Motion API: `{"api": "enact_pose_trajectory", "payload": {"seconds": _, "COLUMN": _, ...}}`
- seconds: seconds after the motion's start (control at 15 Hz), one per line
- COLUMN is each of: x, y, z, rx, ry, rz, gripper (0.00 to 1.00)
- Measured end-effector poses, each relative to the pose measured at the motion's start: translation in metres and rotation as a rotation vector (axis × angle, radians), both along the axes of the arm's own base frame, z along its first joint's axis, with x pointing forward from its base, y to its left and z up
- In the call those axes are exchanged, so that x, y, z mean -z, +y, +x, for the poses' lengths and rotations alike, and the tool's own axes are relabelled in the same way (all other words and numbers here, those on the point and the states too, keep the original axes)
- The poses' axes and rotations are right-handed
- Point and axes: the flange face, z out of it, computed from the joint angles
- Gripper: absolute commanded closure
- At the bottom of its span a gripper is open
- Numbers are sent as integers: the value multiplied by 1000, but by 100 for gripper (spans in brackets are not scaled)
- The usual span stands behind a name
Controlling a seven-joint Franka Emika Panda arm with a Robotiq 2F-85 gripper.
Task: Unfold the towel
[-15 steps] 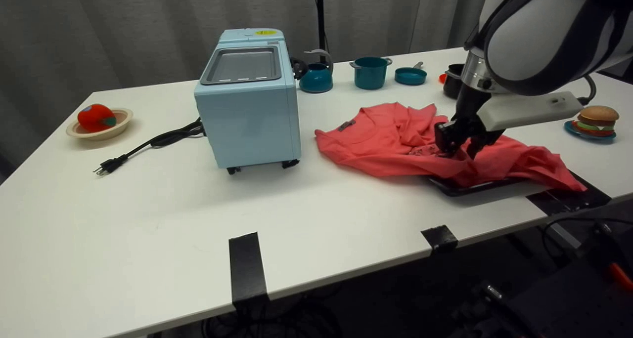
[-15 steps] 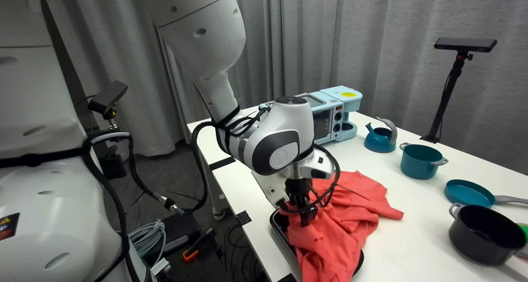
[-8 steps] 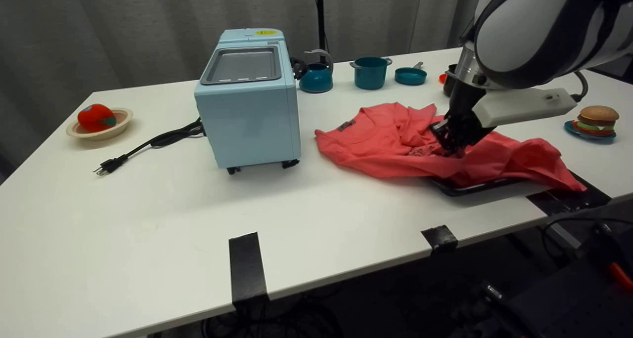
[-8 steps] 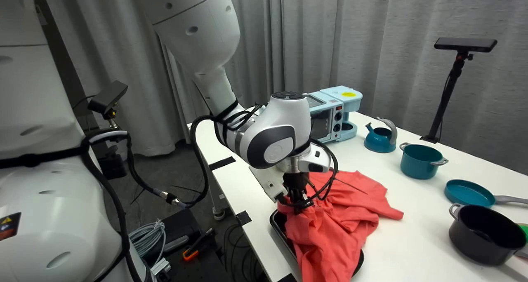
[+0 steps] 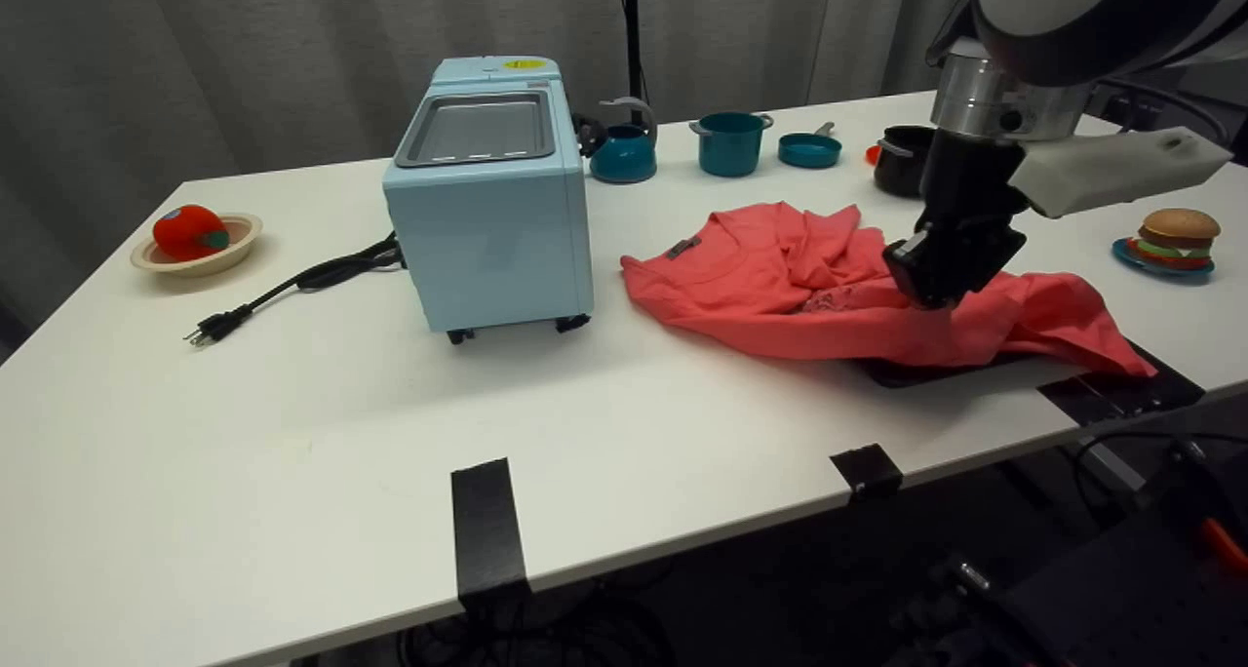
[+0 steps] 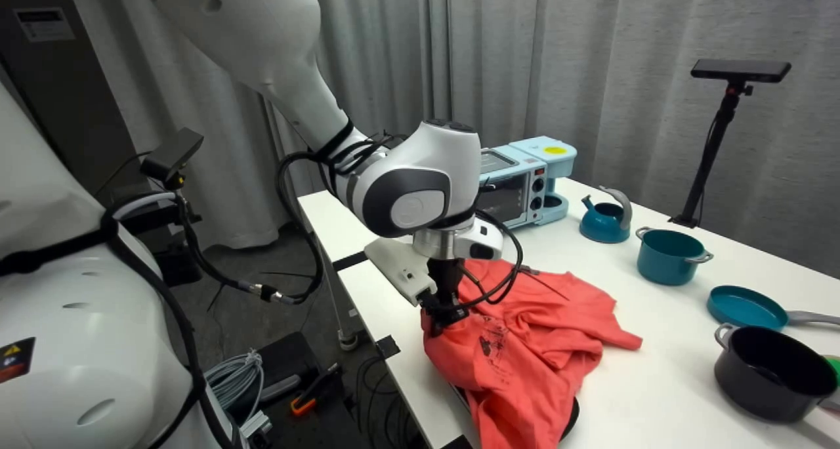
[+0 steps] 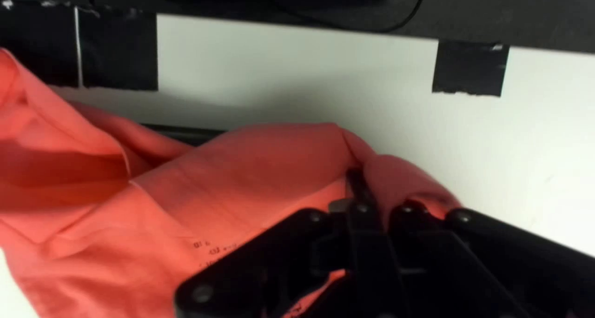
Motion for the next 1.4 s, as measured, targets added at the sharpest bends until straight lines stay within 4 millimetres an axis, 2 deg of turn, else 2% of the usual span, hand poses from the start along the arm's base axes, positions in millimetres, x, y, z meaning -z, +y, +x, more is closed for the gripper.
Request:
{"api": "enact_pose_trajectory", "payload": {"seconds": 0.13, "x": -11, "y": 2, "z": -6, "rx": -23, "ry": 55, "rz": 7, "gripper": 99}}
{"api": "enact_pose_trajectory", "payload": {"seconds": 0.2, "x": -15, "y": 4, "z": -9, "rx": -28, "ry": 83, "rz": 10, "gripper": 74}}
{"api": "enact_pose_trajectory", "payload": {"seconds": 0.47, "x": -20, "y": 6, "z": -27, "rx": -30, "ry": 210, "rz": 21, "gripper": 49}}
{"api": "enact_pose_trajectory", "payload": {"seconds": 0.87, "x": -18, "y": 4, "z": -50, "rx": 11, "ry": 390, "rz": 59, "gripper": 4}}
{"api": "enact_pose_trajectory", "payload": {"seconds": 0.93, "x": -19, "y": 4, "z": -51, "rx": 21, "ry": 408, "rz": 72, "gripper": 1}}
{"api": "enact_pose_trajectory", "payload": {"seconds": 1.13, "x": -22, "y": 5, "z": -51, "rx": 46, "ry": 432, "rz": 102, "gripper": 0}}
{"api": "enact_pose_trajectory", "payload": {"seconds": 1.4, "x": -34, "y": 3, "z": -36, "rx": 52, "ry": 373, "rz": 105, "gripper": 0}}
